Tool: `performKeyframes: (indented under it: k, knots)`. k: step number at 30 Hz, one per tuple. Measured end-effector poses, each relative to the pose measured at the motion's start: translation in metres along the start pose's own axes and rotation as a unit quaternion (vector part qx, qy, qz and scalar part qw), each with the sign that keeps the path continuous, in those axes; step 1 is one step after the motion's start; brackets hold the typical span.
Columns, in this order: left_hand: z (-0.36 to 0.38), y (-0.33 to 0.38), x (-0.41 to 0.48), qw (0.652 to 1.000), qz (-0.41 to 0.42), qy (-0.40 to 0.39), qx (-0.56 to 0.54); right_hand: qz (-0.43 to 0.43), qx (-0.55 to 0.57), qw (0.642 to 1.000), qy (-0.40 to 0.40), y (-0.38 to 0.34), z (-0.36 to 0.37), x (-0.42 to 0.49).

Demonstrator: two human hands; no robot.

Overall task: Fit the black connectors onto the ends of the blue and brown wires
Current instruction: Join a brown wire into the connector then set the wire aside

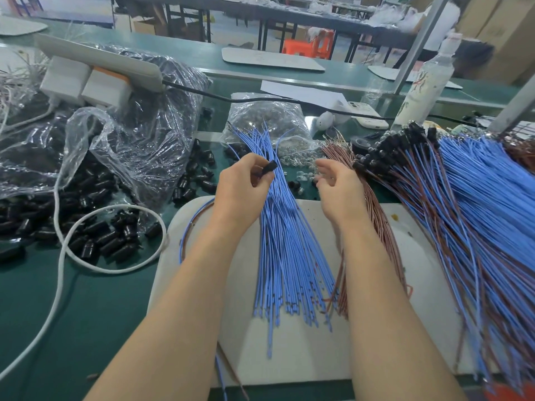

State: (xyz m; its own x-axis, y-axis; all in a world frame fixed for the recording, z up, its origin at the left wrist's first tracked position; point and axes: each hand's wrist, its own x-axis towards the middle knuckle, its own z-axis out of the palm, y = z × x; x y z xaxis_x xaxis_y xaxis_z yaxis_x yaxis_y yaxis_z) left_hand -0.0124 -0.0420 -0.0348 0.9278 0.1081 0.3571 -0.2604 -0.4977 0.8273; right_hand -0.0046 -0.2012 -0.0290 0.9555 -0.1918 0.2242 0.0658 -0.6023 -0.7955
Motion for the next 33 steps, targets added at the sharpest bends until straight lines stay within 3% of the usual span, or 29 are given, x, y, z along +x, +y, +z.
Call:
performKeyframes:
  k: [5, 9, 13, 16, 20, 25, 28, 33]
  knots:
    - [0.001, -0.002, 0.000, 1.000, 0.003, 0.008, -0.008, 0.022, -0.091, 0.989, 0.114, 0.007, -0.007, 0.001]
    - [0.001, -0.002, 0.000, 1.000, 0.006, 0.005, -0.005, 0.057, -0.162, 0.983, 0.057, 0.011, -0.005, 0.005]
    - [0.002, -0.003, 0.000, 1.000, 0.009, 0.006, -0.002, 0.023, -0.089, 0.996, -0.009, 0.006, 0.000, 0.003]
    - [0.002, -0.002, 0.000, 1.000, 0.009, 0.006, -0.001, 0.009, -0.040, 0.999, 0.033, 0.005, -0.002, 0.002]
    - [0.002, -0.002, 0.000, 1.000, 0.009, 0.006, 0.003, 0.029, -0.095, 0.991, 0.086, 0.008, -0.005, 0.003]
    - [0.002, -0.001, 0.001, 1.000, 0.009, 0.004, 0.002, 0.038, -0.149, 0.988, 0.015, 0.010, -0.001, 0.006]
    - [0.002, 0.000, 0.000, 1.000, 0.012, 0.002, 0.005, 0.006, -0.099, 0.995, -0.014, 0.007, 0.002, 0.004]
    - [0.001, 0.001, 0.000, 1.000, 0.014, 0.002, 0.007, 0.004, -0.061, 0.995, 0.079, 0.005, -0.004, 0.002]
